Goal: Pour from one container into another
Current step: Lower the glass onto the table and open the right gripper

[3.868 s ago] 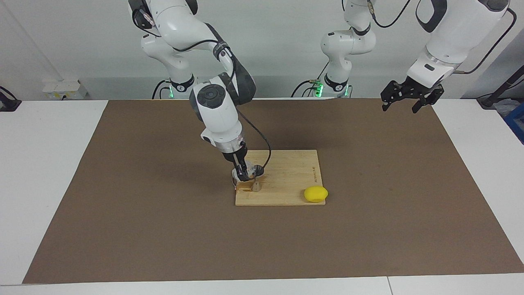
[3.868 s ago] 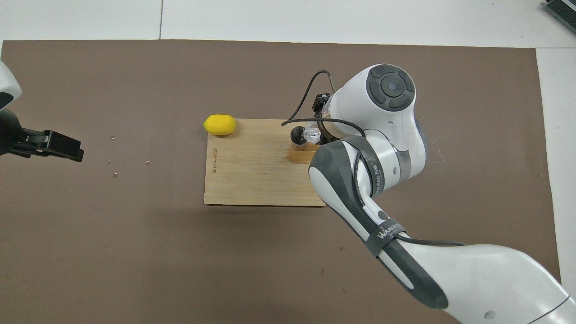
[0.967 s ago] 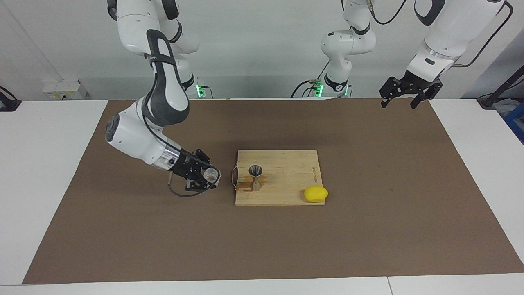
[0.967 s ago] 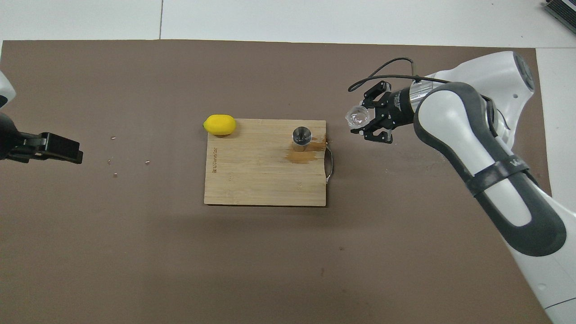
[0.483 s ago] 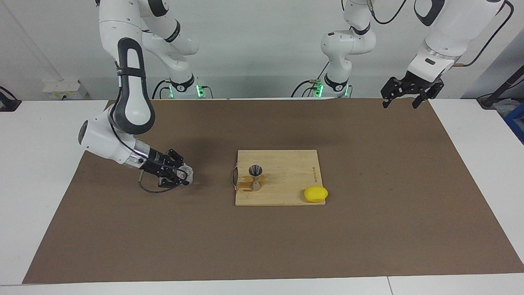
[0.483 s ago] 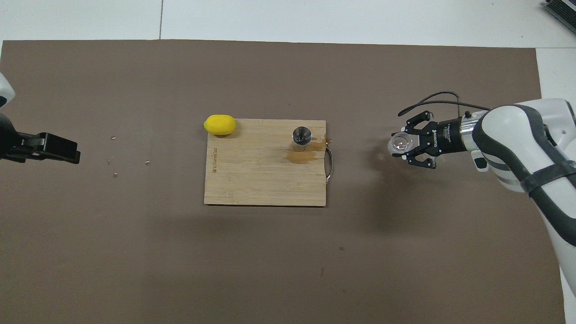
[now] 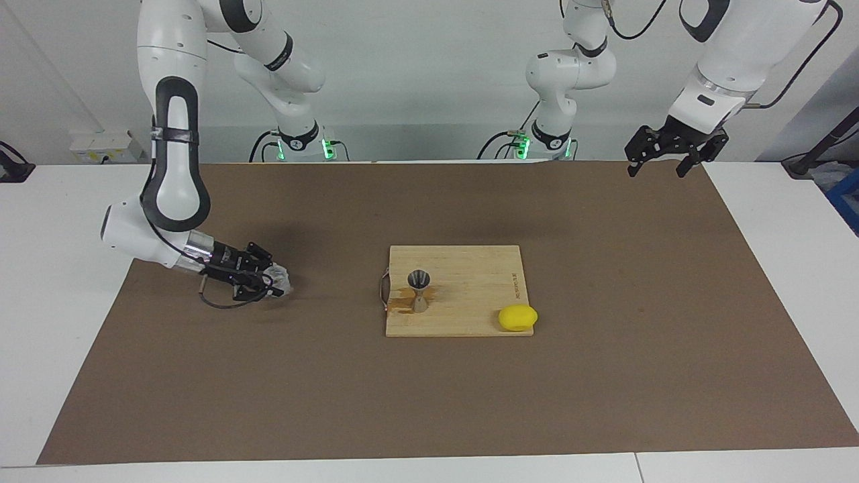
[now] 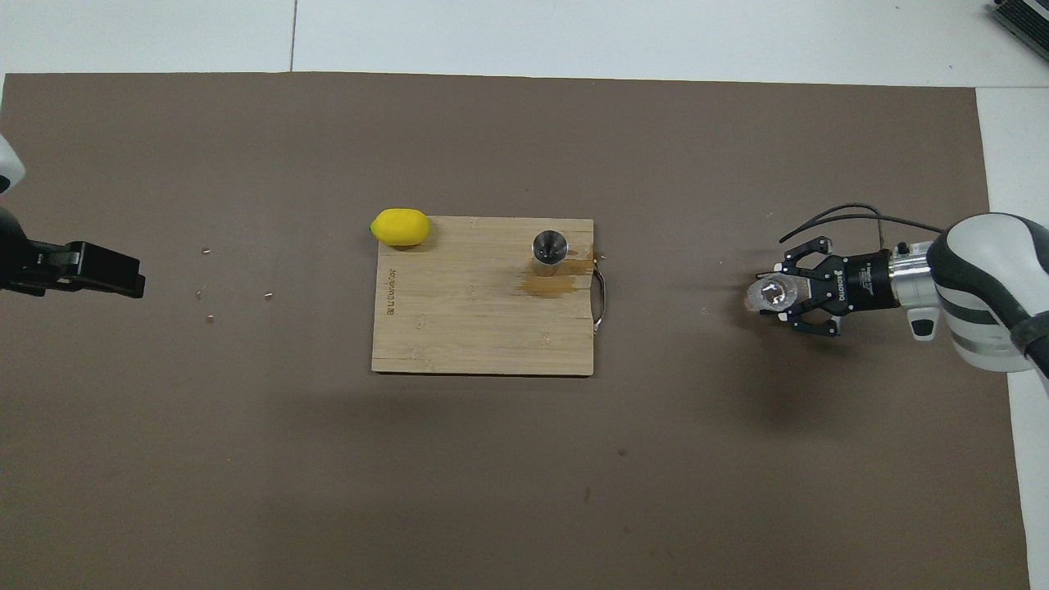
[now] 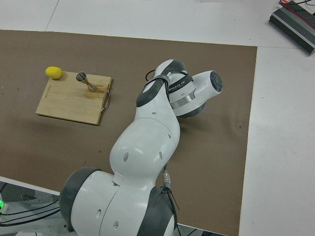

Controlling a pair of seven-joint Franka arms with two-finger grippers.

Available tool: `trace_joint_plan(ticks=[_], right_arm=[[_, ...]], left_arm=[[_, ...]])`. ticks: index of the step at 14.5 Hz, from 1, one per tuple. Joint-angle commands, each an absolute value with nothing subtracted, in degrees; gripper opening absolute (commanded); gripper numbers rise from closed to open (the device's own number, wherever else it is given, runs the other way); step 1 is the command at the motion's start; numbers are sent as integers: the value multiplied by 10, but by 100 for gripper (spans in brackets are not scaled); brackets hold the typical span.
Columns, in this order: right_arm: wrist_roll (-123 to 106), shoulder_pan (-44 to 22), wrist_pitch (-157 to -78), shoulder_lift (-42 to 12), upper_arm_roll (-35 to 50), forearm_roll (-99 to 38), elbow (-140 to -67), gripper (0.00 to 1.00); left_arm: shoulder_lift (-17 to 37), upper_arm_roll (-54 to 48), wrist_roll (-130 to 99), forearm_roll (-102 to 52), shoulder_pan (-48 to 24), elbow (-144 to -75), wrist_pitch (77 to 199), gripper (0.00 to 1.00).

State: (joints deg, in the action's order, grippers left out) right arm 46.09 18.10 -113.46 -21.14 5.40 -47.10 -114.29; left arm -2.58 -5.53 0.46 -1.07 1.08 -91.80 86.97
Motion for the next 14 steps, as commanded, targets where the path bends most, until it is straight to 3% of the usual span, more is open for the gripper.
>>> trace_joint_plan(ticks=[1,5,9,10,11,12,14], right_arm=[[426,202,-1128,-214,61,-490,-1150,2],[425,224,-1118,-219,60,-488,-1150,6],[430,225,-1120,-219,59,-483,-1151,31],[430,224,-1125,-219,58,-483,-1151,54],[427,224,-1128,-219,57,-480,-1151,84],[425,225,-1128,-219,57,-476,-1151,95],[423,230,-1128,-218,56,-464,-1150,97]], left_arm=[[-42,-56,6,-2,14,-935,874,100],[-42,-56,6,-2,17,-935,874,100],[-42,-56,6,-2,16,-935,874,100],[-42,-56,6,-2,16,-935,874,100],[-42,-56,6,-2,16,-935,874,100],[-42,-56,6,-2,16,-935,874,100],[-42,-56,6,-2,16,-935,874,100]])
